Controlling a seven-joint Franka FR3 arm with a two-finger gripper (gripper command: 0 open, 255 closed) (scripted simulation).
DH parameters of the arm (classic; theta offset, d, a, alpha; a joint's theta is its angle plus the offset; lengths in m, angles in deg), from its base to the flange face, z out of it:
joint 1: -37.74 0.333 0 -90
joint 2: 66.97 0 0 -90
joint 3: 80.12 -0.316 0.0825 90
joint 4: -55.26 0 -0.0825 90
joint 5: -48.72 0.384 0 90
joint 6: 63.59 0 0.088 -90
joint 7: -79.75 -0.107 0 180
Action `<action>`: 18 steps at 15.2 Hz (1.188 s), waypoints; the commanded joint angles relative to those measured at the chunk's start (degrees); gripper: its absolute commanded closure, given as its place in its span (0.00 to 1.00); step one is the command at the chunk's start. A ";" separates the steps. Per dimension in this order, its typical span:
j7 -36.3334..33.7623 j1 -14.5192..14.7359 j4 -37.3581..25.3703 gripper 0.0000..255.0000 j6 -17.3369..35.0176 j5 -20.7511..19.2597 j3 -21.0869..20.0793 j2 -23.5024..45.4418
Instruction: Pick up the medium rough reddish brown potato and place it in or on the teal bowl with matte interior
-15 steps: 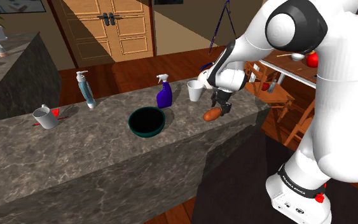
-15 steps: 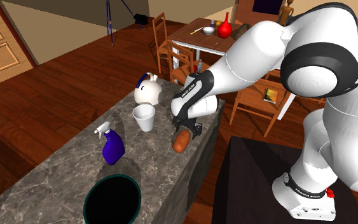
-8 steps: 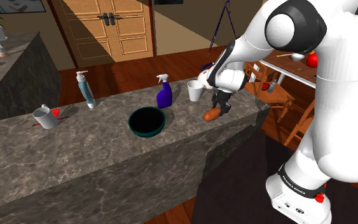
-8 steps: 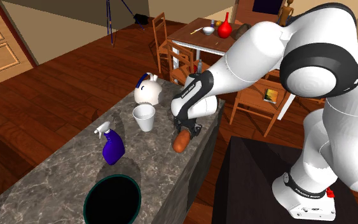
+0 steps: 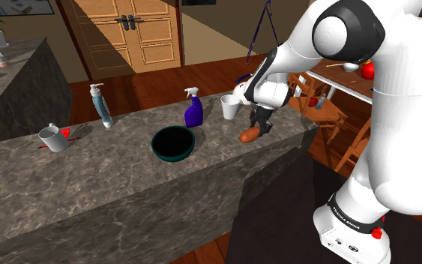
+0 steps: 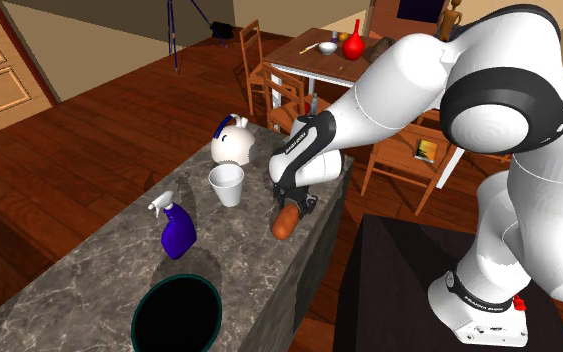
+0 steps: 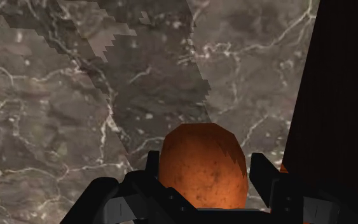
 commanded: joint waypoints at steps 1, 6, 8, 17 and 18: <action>-0.01 0.03 0.00 1.00 -0.04 0.01 -0.05 0.03; -4.15 2.81 0.99 1.00 -1.94 -5.41 3.60 -3.96; -5.88 3.90 1.29 1.00 -2.74 -7.69 5.04 -5.59; -14.23 8.20 1.86 1.00 -6.65 -18.78 10.78 -13.24; -15.19 8.57 1.85 1.00 -7.14 -20.06 11.28 -14.13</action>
